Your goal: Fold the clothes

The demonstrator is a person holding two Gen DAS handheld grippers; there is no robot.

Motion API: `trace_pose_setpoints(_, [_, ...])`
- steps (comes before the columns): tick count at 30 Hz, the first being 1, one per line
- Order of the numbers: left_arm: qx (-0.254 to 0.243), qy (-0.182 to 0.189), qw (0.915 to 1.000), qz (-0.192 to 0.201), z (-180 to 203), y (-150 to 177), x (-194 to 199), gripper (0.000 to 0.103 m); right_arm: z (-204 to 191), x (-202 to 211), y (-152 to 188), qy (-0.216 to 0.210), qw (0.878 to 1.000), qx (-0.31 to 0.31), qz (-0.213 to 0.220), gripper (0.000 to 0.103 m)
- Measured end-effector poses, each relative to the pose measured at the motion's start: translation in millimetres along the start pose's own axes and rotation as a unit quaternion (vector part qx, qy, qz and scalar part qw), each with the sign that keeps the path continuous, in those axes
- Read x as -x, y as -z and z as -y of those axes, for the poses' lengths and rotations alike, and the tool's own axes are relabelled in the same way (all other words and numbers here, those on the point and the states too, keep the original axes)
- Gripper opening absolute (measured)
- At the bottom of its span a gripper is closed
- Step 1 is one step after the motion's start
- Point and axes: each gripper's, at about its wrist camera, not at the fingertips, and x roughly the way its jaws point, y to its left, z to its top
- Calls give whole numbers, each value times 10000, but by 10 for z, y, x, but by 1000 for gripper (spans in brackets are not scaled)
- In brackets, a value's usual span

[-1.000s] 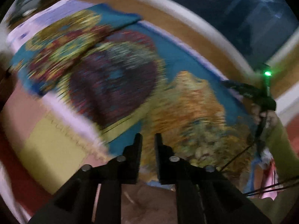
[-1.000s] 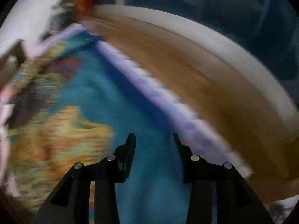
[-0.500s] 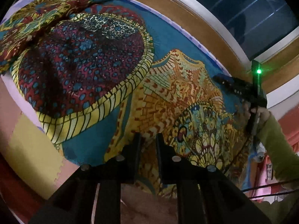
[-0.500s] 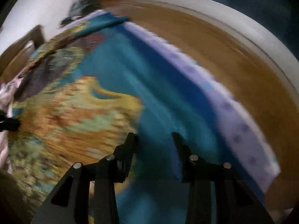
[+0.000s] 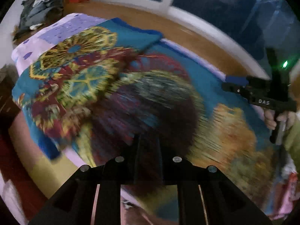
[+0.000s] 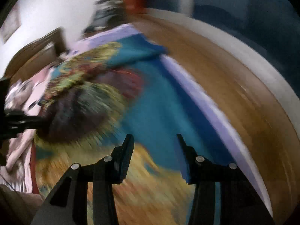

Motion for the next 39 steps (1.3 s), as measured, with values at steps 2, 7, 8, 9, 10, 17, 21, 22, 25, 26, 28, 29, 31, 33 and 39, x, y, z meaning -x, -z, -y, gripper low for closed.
trace_pose_setpoints(2, [204,-237,9995,-76,-175,-73,-176,15,-141,-469,-302,-312,9992,213,-103,44])
trace_pose_setpoints(7, [558,-471,9972,-189,-346,63,-182,12,-24,-1007,-594,-344,9992,137,-130,33])
trace_pose_setpoints(8, [594,-513,9967,-214,-360,97,-163,10,3,-1110,-650,-344,9992,119,-133,34])
trace_pose_setpoints(9, [644,-525,9963,-225,-378,130,-143,9,30,-1213,-705,-345,9993,100,-136,32])
trace_pose_setpoints(10, [736,-498,9957,-252,-405,159,-124,9,57,-1317,-761,-345,9993,82,-139,3])
trace_pose_setpoints(17, [1022,-402,9933,-352,-490,273,-31,5,237,-945,-544,-178,9993,-234,-210,0])
trace_pose_setpoints(21, [823,-187,9962,-215,-328,216,99,7,175,-580,-278,-184,9991,-287,-251,3])
trace_pose_setpoints(22, [714,42,9974,-117,-237,206,168,9,160,-489,-211,-186,9990,-301,-261,4])
trace_pose_setpoints(25, [363,568,9975,-193,77,198,197,19,113,-215,-11,-191,9988,-341,-292,6])
trace_pose_setpoints(26, [233,745,9967,-243,195,197,191,19,98,-124,56,-193,9987,-354,-302,6])
trace_pose_setpoints(28, [-70,1075,9932,-433,461,226,102,19,67,58,190,-196,9986,-381,-322,6])
trace_pose_setpoints(29, [-191,1192,9912,-536,560,269,42,19,45,144,382,-271,9978,-431,-415,6])
trace_pose_setpoints(31, [-434,1424,9861,-742,758,354,-78,19,7,171,750,-161,9965,-430,-697,6])
trace_pose_setpoints(33, [-617,1444,9818,-1068,891,505,-190,19,118,291,1151,171,9950,-494,-846,6])
trace_pose_setpoints(39, [-737,1337,9809,-1206,902,669,-254,19,1132,822,1785,1568,9684,-1898,-393,6])
